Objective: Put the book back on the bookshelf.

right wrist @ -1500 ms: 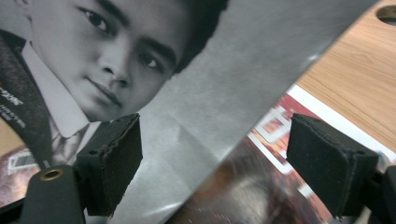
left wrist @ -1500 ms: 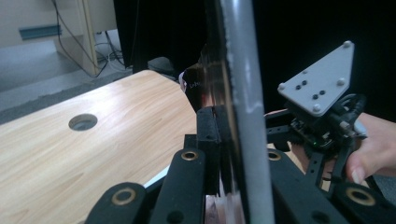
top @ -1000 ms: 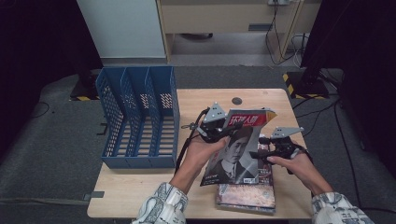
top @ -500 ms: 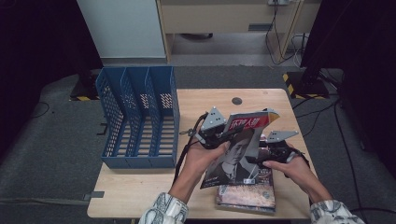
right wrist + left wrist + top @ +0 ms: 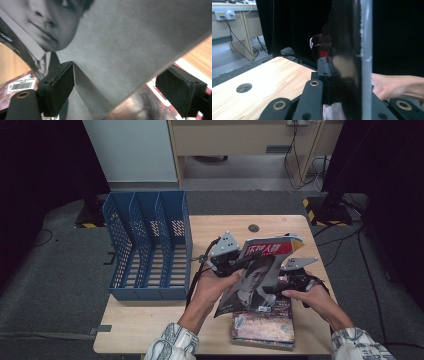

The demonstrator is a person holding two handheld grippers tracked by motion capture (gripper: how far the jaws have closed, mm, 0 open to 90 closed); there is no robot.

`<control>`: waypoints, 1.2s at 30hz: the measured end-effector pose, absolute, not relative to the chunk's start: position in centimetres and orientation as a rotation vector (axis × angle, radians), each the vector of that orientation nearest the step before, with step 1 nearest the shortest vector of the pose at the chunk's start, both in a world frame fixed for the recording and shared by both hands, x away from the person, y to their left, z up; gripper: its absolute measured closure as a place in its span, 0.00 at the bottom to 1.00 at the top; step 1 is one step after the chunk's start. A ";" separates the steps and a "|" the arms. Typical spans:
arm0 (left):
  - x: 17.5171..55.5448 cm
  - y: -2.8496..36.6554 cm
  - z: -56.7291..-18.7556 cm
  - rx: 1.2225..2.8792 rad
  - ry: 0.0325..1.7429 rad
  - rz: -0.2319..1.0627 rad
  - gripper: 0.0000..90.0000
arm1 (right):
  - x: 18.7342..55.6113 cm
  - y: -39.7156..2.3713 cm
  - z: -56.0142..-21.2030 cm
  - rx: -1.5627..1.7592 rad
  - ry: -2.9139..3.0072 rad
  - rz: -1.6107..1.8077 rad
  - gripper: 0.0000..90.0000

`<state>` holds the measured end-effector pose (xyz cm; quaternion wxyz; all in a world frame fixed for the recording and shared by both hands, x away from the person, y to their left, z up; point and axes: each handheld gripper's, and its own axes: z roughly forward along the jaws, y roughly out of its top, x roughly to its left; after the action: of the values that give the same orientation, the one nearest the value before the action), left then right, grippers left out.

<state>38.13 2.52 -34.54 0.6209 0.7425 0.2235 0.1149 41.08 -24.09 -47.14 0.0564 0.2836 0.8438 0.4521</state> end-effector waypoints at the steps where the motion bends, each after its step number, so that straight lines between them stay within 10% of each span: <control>1: 38.0 2.5 -34.4 1.706 0.508 0.265 0.96 | 41.0 -24.0 -47.0 0.846 2.557 1.376 0.20; 21: 37.7 3.3 -33.5 1.681 0.455 0.319 0.95 | 40.4 -24.0 -44.7 0.730 2.604 1.327 0.87; 36: 38.0 5.7 -33.6 1.674 0.496 0.365 0.96 | 39.5 -23.9 -41.8 0.583 2.611 1.197 0.91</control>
<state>37.96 5.70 -33.63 0.6278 0.7305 0.2162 0.1594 39.53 -23.85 -41.85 0.1052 0.1978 0.8860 0.4060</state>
